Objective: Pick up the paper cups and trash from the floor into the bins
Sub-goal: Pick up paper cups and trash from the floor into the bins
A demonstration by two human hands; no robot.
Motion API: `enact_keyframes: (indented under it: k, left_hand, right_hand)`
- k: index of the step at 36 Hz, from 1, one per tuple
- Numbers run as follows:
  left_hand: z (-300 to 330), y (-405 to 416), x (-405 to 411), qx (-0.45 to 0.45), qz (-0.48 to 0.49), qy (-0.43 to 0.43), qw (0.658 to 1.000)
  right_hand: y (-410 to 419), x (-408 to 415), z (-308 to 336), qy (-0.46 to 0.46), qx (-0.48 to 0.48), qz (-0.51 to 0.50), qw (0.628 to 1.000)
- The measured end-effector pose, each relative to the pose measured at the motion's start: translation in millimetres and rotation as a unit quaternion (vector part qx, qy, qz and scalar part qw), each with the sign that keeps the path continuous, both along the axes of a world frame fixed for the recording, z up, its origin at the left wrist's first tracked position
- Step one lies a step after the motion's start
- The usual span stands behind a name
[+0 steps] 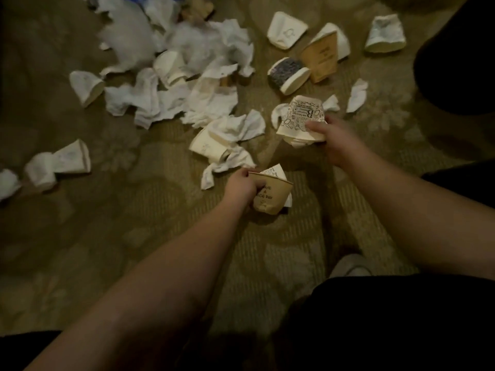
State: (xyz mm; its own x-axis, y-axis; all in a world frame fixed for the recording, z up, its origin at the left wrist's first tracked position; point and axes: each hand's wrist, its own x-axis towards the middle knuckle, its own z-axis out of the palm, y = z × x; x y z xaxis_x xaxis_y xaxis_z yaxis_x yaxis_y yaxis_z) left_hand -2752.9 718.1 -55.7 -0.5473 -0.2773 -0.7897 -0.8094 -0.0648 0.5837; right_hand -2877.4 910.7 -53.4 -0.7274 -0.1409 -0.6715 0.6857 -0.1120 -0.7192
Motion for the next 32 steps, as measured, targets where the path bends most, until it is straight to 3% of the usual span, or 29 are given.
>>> enact_keyframes:
  k: [4,7,17,25,32]
  left_hand:
    - [-2.2,-33.6,17.5,-0.007,0.024,-0.012,1.000]
    - [-0.2,-59.4,22.4,-0.056,-0.014,-0.022,0.998]
    - [-8.5,-93.8,14.1,-0.036,0.054,-0.041,0.997]
    - [-5.5,-86.9,17.9,-0.096,-0.064,-0.079,0.990]
    - [-2.4,-94.9,32.3,-0.104,-0.072,-0.054,0.990]
  right_hand:
    - [-32.9,5.1,0.1,-0.031,-0.041,0.070,0.996]
    - [-47.4,11.7,0.5,-0.036,-0.040,0.139,0.989]
    - [-40.1,14.8,-14.4,-0.034,0.061,0.244,0.967]
    - [-23.1,18.0,-10.3,-0.068,0.071,0.328,0.939]
    - [-46.1,16.5,-6.0,-0.072,0.064,0.411,0.907]
